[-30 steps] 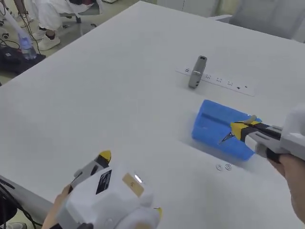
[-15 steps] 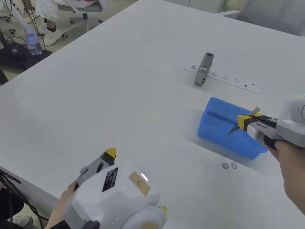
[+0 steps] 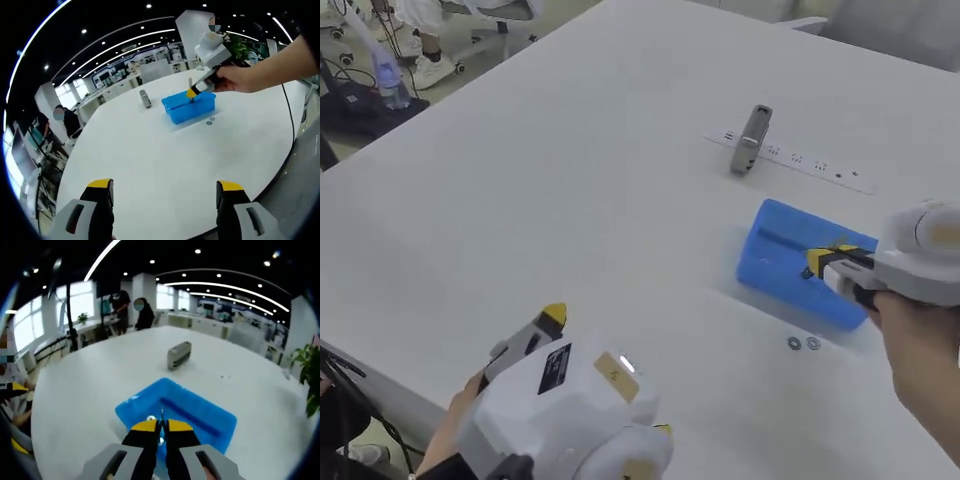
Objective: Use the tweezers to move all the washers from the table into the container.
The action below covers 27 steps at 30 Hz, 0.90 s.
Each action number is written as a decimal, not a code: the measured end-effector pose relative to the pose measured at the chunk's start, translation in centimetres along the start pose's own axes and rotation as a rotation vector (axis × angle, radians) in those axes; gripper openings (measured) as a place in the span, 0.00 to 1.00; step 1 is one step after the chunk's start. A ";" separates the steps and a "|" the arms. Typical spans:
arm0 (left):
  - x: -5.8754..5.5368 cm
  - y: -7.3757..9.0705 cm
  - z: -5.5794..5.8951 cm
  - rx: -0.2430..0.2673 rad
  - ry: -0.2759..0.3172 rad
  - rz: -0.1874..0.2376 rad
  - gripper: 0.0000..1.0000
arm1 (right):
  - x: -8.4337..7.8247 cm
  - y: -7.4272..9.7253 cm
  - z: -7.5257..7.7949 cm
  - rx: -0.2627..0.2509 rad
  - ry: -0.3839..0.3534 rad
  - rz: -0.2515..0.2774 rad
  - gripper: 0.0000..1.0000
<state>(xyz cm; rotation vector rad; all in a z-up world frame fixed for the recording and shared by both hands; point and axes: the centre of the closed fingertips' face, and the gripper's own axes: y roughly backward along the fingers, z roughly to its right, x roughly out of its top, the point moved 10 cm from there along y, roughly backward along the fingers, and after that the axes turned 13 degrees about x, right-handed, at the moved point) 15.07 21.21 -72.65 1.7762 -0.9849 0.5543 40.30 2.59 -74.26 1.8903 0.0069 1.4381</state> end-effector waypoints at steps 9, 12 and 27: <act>0.0 0.0 0.0 -0.001 -0.004 -0.003 0.86 | 0.5 -0.1 -0.2 0.021 -0.006 -0.020 0.02; 0.0 0.0 0.1 -0.002 -0.007 -0.004 0.86 | 1.1 0.7 0.0 0.004 0.001 0.005 0.02; 0.0 0.0 0.0 0.004 -0.004 -0.001 0.86 | 2.0 6.3 -3.0 0.068 -0.012 0.137 0.02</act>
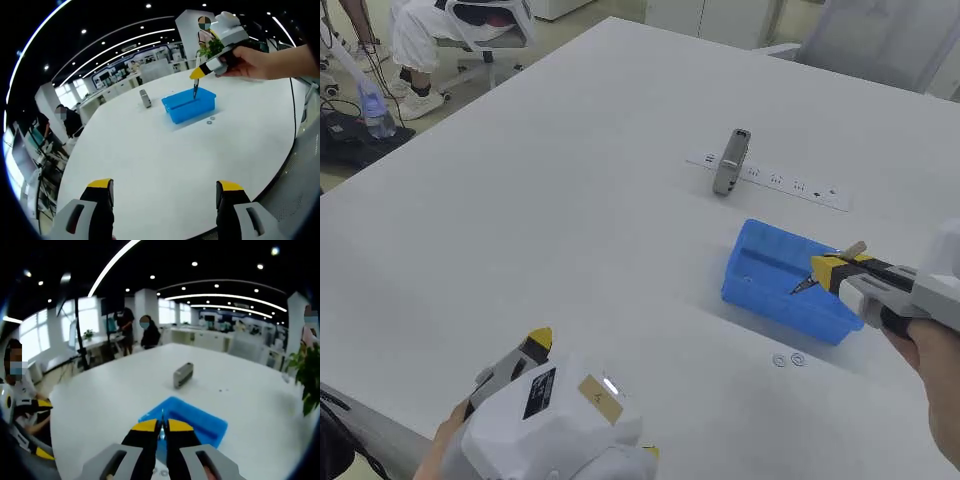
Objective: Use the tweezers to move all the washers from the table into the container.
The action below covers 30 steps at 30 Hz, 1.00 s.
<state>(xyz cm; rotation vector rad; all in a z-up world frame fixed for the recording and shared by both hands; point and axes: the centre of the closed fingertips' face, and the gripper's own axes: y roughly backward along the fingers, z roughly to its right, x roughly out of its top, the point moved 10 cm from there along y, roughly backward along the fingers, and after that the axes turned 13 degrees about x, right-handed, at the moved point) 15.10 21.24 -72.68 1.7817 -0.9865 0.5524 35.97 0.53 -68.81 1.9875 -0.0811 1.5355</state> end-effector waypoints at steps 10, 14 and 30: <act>0.0 0.0 -0.1 0.004 0.005 0.003 0.86 | -3.3 0.5 -1.3 0.014 0.004 -0.084 0.02; 0.0 0.0 0.0 0.002 0.003 0.004 0.86 | -4.4 0.6 -1.4 0.004 -0.010 -0.111 0.02; 0.0 0.0 0.0 0.003 -0.001 -0.002 0.86 | -5.6 -0.8 -0.9 -0.016 -0.038 -0.141 0.02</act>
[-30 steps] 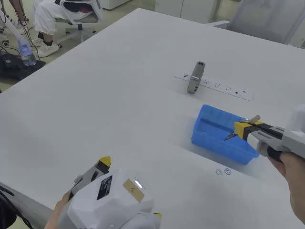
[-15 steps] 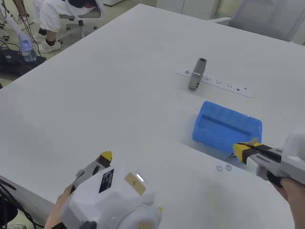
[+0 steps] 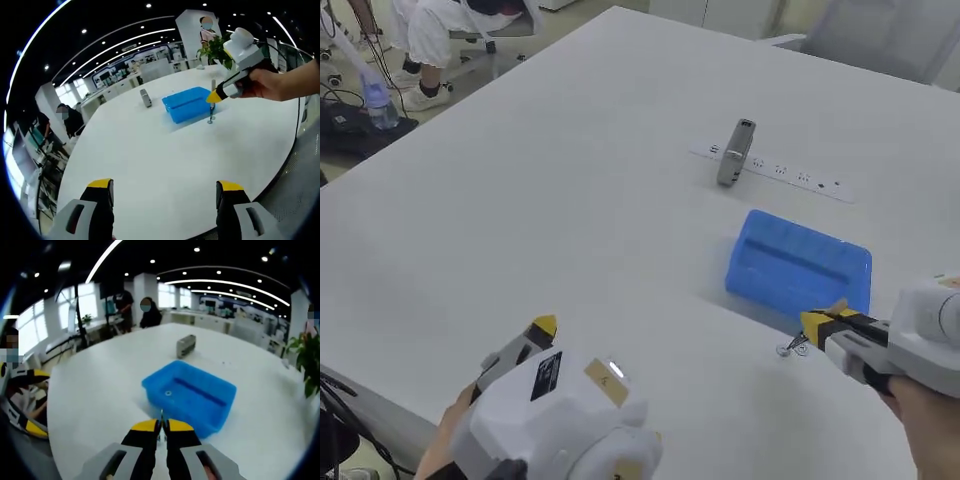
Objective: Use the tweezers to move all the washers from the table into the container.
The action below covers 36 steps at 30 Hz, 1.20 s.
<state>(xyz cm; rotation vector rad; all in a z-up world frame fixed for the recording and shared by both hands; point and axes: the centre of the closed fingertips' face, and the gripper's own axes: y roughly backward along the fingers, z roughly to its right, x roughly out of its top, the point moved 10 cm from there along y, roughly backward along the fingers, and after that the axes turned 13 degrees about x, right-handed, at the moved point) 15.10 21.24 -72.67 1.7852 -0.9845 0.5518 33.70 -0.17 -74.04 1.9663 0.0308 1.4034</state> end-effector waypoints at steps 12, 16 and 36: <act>0.0 0.0 0.0 -0.003 -0.004 -0.001 0.86 | -0.2 -0.2 0.0 -0.011 -0.037 0.021 0.02; 0.0 0.0 0.1 -0.004 -0.008 -0.002 0.86 | -0.3 -0.4 -0.2 -0.004 -0.036 0.019 0.03; -0.1 -0.1 0.1 0.001 -0.015 -0.009 0.85 | -1.7 -0.4 -0.7 -0.015 -0.065 -0.018 0.02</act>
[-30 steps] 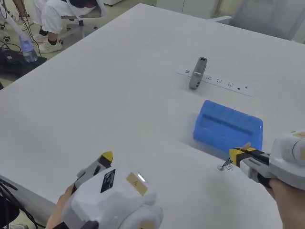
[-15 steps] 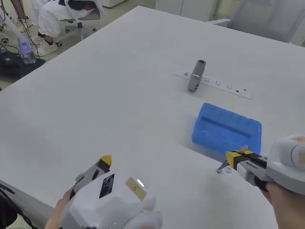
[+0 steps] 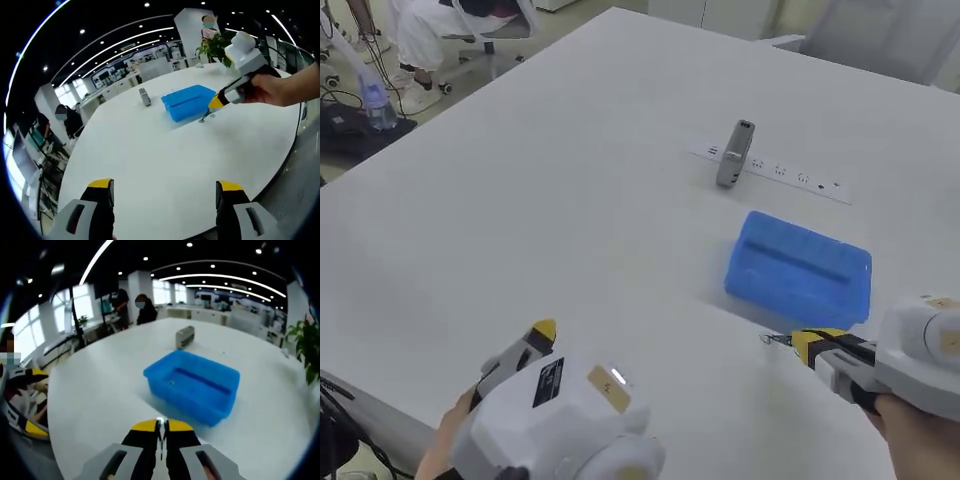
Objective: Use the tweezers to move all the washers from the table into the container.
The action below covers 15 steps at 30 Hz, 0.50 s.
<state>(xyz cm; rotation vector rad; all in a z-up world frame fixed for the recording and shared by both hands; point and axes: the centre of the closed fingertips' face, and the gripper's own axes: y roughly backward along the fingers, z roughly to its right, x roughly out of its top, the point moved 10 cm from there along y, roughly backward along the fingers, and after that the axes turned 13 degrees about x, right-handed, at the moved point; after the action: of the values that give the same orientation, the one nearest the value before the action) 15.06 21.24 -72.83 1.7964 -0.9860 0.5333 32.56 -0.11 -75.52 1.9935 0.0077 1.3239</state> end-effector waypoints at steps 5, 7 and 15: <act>0.0 0.0 -0.1 0.002 0.004 0.001 0.85 | 0.6 -0.2 -0.1 0.004 -0.001 -0.015 0.01; 0.0 0.0 -0.1 0.004 0.004 0.001 0.85 | 0.7 -0.3 -0.2 0.012 -0.004 -0.024 0.01; 0.1 0.1 -0.1 0.003 0.007 0.006 0.85 | 1.6 0.7 -1.0 0.028 -0.018 -0.009 0.01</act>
<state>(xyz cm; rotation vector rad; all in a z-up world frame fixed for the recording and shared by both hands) 15.02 21.28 -72.68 1.7940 -0.9860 0.5449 32.23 0.59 -73.69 2.0262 0.0273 1.3069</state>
